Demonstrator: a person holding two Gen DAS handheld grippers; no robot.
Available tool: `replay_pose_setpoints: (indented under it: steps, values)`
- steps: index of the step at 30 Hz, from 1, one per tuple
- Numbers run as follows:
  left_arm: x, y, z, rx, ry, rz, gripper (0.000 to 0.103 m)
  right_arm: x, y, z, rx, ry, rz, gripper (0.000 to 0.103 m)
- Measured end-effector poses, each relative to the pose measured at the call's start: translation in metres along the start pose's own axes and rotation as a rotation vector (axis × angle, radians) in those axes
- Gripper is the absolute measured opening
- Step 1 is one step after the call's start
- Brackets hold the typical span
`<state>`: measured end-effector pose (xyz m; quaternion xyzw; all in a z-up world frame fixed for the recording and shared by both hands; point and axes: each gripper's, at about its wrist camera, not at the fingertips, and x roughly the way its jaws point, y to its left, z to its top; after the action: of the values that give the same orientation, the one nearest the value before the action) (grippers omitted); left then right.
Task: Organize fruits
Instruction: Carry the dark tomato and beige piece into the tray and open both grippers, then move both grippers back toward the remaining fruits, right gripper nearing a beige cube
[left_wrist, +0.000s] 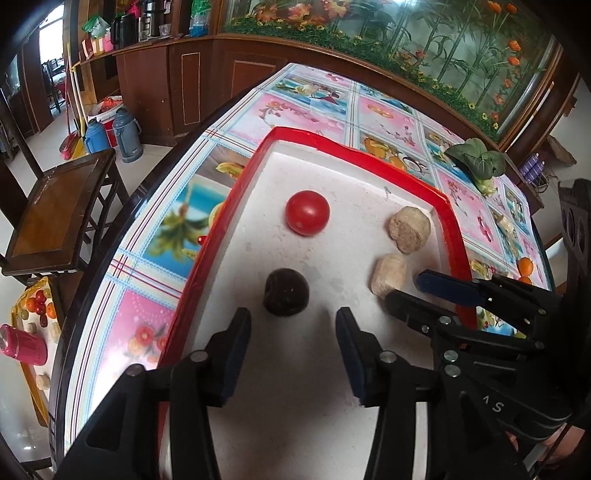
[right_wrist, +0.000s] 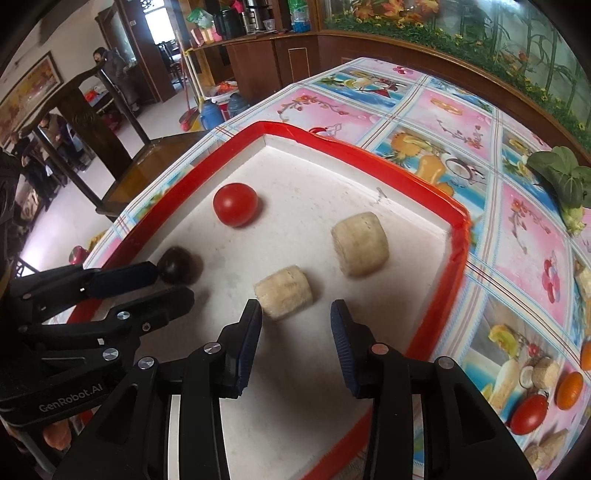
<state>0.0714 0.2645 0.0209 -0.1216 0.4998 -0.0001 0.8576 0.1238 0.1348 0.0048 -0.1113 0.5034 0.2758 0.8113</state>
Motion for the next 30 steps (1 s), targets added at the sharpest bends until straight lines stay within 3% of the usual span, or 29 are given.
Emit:
replay_pose_setpoints:
  steps: [4,11,22,30]
  values:
    - [-0.008,-0.003,-0.004,-0.003,-0.017,0.013,0.063,-0.009,-0.001,-0.006,0.005,-0.006,-0.007,0.038]
    - [-0.022,-0.015,-0.015,-0.006,-0.037,0.007,0.068,-0.029,-0.006,-0.020,0.033,-0.022,-0.013,0.038]
    - [-0.039,-0.050,-0.036,0.026,-0.048,0.005,0.073,-0.074,-0.017,-0.056,0.048,-0.057,-0.054,0.039]
    - [-0.049,-0.096,-0.055,0.098,-0.055,0.008,0.076,-0.096,-0.043,-0.091,0.106,-0.057,-0.072,0.039]
